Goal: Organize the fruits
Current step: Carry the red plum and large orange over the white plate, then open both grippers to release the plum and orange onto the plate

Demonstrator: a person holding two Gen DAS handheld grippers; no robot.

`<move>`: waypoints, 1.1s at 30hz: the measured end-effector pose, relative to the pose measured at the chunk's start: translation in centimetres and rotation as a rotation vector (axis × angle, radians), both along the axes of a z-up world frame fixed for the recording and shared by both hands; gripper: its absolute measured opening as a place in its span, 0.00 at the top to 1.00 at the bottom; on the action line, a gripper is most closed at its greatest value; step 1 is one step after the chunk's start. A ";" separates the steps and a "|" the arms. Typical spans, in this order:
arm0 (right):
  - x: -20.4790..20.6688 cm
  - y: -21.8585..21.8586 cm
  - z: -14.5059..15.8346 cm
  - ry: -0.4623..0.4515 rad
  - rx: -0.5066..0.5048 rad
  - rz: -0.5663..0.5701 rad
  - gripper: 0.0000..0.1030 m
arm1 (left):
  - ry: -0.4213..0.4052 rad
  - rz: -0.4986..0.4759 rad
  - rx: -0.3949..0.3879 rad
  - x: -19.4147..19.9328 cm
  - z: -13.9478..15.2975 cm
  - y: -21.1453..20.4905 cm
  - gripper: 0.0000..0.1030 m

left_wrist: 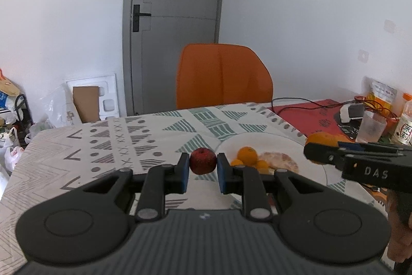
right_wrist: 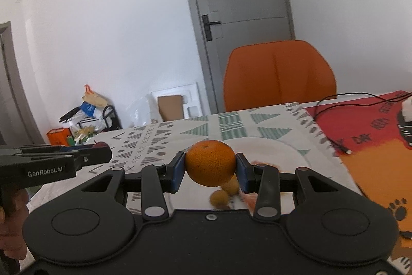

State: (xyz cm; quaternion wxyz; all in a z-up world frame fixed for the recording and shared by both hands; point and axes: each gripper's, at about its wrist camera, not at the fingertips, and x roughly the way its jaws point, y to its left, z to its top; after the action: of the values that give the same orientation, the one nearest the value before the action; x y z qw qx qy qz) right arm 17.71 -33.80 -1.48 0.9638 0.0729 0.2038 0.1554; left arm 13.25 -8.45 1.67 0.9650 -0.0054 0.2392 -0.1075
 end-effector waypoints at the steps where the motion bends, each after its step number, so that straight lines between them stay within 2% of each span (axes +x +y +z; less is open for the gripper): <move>1: -0.1 -0.3 0.0 -0.001 0.003 -0.006 0.62 | 0.007 -0.004 0.001 0.2 -0.1 -0.3 0.80; 15: -0.1 -4.4 -1.8 0.042 0.033 -0.068 0.62 | 0.051 -0.057 0.040 2.6 -1.5 -4.0 0.80; 29: 1.5 -5.0 -5.0 0.110 0.065 -0.048 0.62 | 0.117 -0.089 0.054 5.5 -4.2 -6.2 0.79; 33: 1.9 -4.5 -5.4 0.122 0.066 -0.028 0.62 | 0.127 -0.091 0.052 5.9 -4.5 -6.2 0.73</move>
State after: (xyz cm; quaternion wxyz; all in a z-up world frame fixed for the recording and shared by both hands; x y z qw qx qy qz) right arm 19.62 -38.27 -6.90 0.9488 0.1167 0.2560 0.1436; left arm 19.11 -14.64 -2.86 0.9418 0.0235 0.3027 -0.1444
